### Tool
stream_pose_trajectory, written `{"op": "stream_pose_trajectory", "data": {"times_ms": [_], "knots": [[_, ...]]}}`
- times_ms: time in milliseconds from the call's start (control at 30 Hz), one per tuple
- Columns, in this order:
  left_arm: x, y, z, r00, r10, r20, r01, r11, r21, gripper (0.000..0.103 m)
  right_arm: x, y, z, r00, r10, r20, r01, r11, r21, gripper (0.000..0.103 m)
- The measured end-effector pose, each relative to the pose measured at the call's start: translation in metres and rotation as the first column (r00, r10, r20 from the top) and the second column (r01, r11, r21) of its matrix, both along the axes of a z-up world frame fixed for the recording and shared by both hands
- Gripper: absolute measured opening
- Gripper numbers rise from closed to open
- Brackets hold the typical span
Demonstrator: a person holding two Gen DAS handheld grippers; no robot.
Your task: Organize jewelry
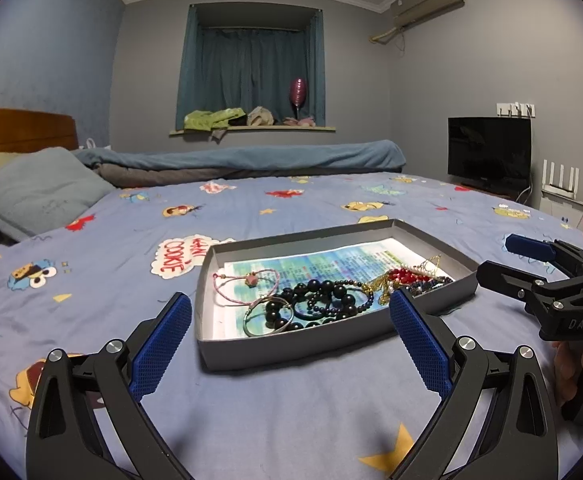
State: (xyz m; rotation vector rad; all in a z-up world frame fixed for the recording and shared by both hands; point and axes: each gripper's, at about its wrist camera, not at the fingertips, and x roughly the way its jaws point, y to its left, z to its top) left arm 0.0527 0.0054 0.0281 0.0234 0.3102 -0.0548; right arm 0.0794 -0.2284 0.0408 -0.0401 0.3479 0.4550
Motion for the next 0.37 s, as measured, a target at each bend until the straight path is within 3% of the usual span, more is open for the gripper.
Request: {"op": "stream_pose_trajectory", "data": {"times_ms": [367], "knots": [[0.0023,0.0003,-0.0014,1.0,0.008,-0.013,-0.008,1.0,-0.004,0.098,0.0019,-0.0013,-0.0017,1.0,-0.002,-0.009,0.002,1.0,0.002,0.098]]}}
